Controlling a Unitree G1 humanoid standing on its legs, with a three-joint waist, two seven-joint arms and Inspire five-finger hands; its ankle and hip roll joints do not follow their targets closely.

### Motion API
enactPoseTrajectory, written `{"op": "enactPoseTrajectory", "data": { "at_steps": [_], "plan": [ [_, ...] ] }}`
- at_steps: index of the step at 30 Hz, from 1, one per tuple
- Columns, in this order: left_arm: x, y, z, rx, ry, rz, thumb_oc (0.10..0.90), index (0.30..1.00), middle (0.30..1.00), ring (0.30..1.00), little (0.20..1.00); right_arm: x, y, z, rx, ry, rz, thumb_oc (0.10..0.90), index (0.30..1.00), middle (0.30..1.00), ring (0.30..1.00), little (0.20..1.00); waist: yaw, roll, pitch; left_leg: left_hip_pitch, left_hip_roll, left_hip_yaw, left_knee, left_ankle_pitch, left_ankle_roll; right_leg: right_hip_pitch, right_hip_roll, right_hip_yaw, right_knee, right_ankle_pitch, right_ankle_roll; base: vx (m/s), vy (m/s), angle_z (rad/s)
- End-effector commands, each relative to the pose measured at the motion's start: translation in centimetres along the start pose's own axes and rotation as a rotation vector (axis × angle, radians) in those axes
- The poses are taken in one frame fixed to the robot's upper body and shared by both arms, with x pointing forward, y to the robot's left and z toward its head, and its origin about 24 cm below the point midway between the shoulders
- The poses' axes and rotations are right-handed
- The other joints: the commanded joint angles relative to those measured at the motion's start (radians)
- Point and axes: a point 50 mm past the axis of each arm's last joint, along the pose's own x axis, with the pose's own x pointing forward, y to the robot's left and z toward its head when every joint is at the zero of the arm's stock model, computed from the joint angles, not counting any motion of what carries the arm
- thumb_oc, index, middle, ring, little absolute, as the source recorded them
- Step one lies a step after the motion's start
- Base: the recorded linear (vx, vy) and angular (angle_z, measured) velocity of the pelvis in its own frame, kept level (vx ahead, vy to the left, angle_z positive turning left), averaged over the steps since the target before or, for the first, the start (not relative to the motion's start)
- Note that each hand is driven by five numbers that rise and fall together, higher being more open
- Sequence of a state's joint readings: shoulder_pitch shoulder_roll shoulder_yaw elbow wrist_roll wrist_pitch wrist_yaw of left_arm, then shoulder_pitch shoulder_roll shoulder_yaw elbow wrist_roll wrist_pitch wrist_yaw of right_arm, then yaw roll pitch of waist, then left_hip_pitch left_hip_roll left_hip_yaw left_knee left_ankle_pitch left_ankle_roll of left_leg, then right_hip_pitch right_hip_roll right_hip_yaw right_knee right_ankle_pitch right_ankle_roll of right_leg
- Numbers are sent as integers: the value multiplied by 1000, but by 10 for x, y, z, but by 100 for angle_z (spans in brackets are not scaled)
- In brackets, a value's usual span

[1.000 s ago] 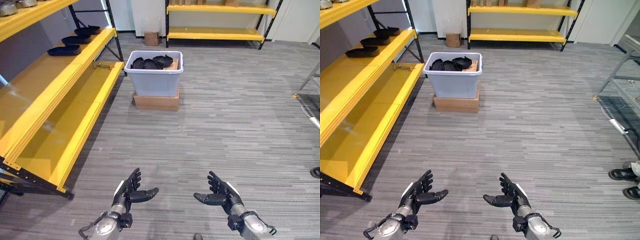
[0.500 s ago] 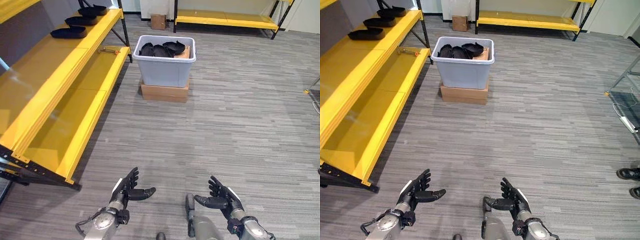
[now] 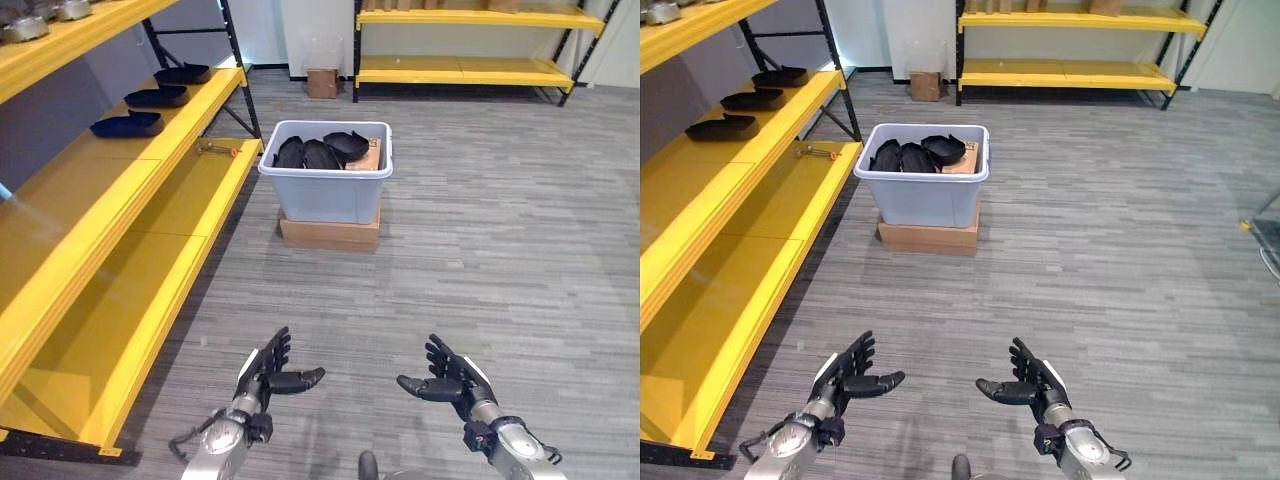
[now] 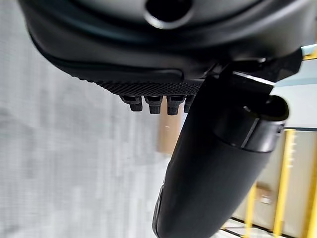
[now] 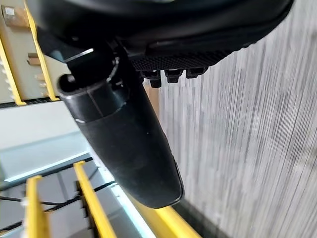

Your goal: Move parts from the plastic box to the shelf.

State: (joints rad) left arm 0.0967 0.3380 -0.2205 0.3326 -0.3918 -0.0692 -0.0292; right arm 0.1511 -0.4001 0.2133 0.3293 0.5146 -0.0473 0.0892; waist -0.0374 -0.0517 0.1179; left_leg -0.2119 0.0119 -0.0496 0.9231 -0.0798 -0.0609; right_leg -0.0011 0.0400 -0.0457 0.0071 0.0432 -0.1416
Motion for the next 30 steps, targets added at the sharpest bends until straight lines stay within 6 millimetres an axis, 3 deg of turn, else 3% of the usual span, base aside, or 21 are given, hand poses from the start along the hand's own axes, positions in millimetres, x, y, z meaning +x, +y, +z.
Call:
{"op": "enactPoseTrajectory", "data": {
  "at_steps": [1, 2, 3, 4, 5, 8, 12, 15, 17, 18, 19, 22, 23, 24, 25, 26, 27, 28, 29, 30],
  "plan": [
    [-4, -2, 27, -47, -158, -10, 900, 1000, 1000, 1000, 1000, 0, -6, 33, -18, -163, 12, 900, 1000, 1000, 1000, 1000, 17, 0, 12, 11, -15, 66, -286, 158, 17, 30, -29, 47, -31, -30, 145, 299, -5, -56],
    [-6, 0, 23, -44, -146, -1, 900, 1000, 1000, 1000, 1000, -1, -7, 31, -31, -155, 10, 900, 1000, 1000, 1000, 1000, 27, 2, 14, -9, -2, 81, -388, 132, 29, 50, -25, 55, -24, -51, 152, 425, 45, -27],
    [-8, 2, 21, -38, -138, 4, 900, 1000, 1000, 1000, 1000, -2, -7, 28, -34, -145, 7, 900, 1000, 1000, 1000, 1000, 37, 2, 4, -18, 22, 88, -568, 132, 31, 73, -27, 59, -17, -78, 160, 344, 52, -12],
    [-8, 2, 21, -38, -138, 4, 900, 1000, 1000, 1000, 1000, -2, -7, 28, -34, -145, 7, 900, 1000, 1000, 1000, 1000, 39, -1, 8, -9, 19, 91, -576, 134, 31, 78, -30, 61, -18, -79, 161, 329, 71, -4],
    [-8, 3, 21, -27, -136, 4, 900, 1000, 1000, 1000, 1000, -3, -7, 26, -35, -137, 5, 900, 1000, 1000, 1000, 1000, 44, 3, 5, -2, 30, 88, -688, 149, 28, 93, -26, 64, -15, -98, 164, 278, 75, -4],
    [-9, 6, 23, -9, -151, 15, 900, 1000, 1000, 1000, 1000, -3, -5, 24, -57, -129, 18, 900, 1000, 1000, 1000, 1000, 72, 29, -2, -23, 55, 53, -964, 265, -14, 180, -6, 97, -25, -149, 169, 426, 88, -20],
    [-10, 8, 20, -20, -141, 29, 900, 1000, 1000, 1000, 1000, -2, 0, 20, -75, -109, 44, 900, 1000, 1000, 1000, 1000, 86, 43, -20, -2, 54, 48, -992, 295, -21, 233, -12, 124, -36, -176, 179, 352, 101, -31],
    [-12, 10, 19, -34, -143, 42, 900, 1000, 1000, 1000, 1000, -2, 7, 20, -61, -117, 69, 900, 1000, 1000, 1000, 1000, 92, 35, -48, 21, 47, 78, -980, 301, -18, 261, -55, 127, -41, -183, 199, 372, 153, -44],
    [-13, 12, 21, -21, -151, 42, 900, 1000, 1000, 1000, 1000, -1, 13, 22, -50, -129, 91, 900, 1000, 1000, 1000, 1000, 103, 18, -65, 11, 27, 98, -924, 254, 6, 266, -99, 126, -21, -179, 225, 388, 185, -18],
    [-14, 13, 25, -17, -163, 38, 900, 1000, 1000, 1000, 1000, 0, 16, 23, -44, -134, 102, 900, 1000, 1000, 1000, 1000, 110, 3, -71, -3, 11, 116, -864, 202, 32, 258, -138, 123, 24, -158, 244, 318, 160, 0],
    [-14, 13, 25, -16, -163, 38, 900, 1000, 1000, 1000, 1000, 0, 16, 23, -44, -134, 102, 900, 1000, 1000, 1000, 1000, 110, 2, -72, -6, 10, 117, -859, 199, 32, 257, -139, 124, 25, -159, 244, 304, 169, -4],
    [-12, 14, 28, 10, -165, 30, 900, 1000, 1000, 1000, 1000, 1, 21, 22, -46, -133, 115, 900, 1000, 1000, 1000, 1000, 116, -11, -74, 7, -23, 126, -819, 141, 66, 192, -175, 126, 191, -46, 279, 230, 143, -11],
    [-11, 14, 28, 16, -163, 31, 900, 1000, 1000, 1000, 1000, 1, 21, 21, -41, -129, 113, 900, 1000, 1000, 1000, 1000, 111, -9, -69, 24, -33, 122, -821, 123, 81, 152, -172, 134, 293, 13, 281, 292, 255, 1],
    [-10, 14, 32, 36, -168, 23, 900, 1000, 1000, 1000, 1000, 1, 23, 22, -38, -138, 118, 900, 1000, 1000, 1000, 1000, 89, 10, -44, 79, -44, 108, -830, 95, 108, 57, -159, 128, 486, 123, 276, 199, 198, 18],
    [-10, 14, 32, 36, -169, 23, 900, 1000, 1000, 1000, 1000, 1, 23, 22, -39, -138, 118, 900, 1000, 1000, 1000, 1000, 89, 10, -44, 78, -44, 108, -830, 95, 108, 55, -159, 128, 490, 121, 276, 208, 202, 26],
    [-9, 14, 34, 44, -171, 21, 900, 1000, 1000, 1000, 1000, 1, 24, 23, -37, -142, 120, 900, 1000, 1000, 1000, 1000, 73, 25, -27, 109, -43, 98, -839, 90, 119, 7, -139, 128, 576, 135, 269, 177, 129, 46],
    [-10, 15, 34, 56, -167, 21, 900, 1000, 1000, 1000, 1000, 0, 23, 22, -40, -142, 119, 900, 1000, 1000, 1000, 1000, 57, 39, -14, 144, -47, 84, -848, 77, 128, -29, -115, 124, 636, 114, 262, 364, 256, 44],
    [-10, 17, 34, 67, -166, 25, 900, 1000, 1000, 1000, 1000, -2, 23, 20, -35, -141, 113, 900, 1000, 1000, 1000, 1000, 38, 75, -1, 189, -34, 69, -860, 61, 133, -142, -95, 87, 686, 34, 242, 394, 219, 56],
    [-9, 17, 33, 67, -164, 22, 900, 1000, 1000, 1000, 1000, -3, 22, 19, -29, -137, 108, 900, 1000, 1000, 1000, 1000, 16, 76, 5, 220, -45, 55, -867, 52, 130, -180, -93, 64, 670, -24, 228, 530, 171, 34],
    [-8, 16, 33, 63, -162, 17, 900, 1000, 1000, 1000, 1000, -5, 20, 16, -6, -133, 100, 900, 1000, 1000, 1000, 1000, -13, 77, 16, 276, -62, 41, -874, 27, 118, -229, -84, 16, 504, -84, 215, 344, 46, 36]
  ]
}}
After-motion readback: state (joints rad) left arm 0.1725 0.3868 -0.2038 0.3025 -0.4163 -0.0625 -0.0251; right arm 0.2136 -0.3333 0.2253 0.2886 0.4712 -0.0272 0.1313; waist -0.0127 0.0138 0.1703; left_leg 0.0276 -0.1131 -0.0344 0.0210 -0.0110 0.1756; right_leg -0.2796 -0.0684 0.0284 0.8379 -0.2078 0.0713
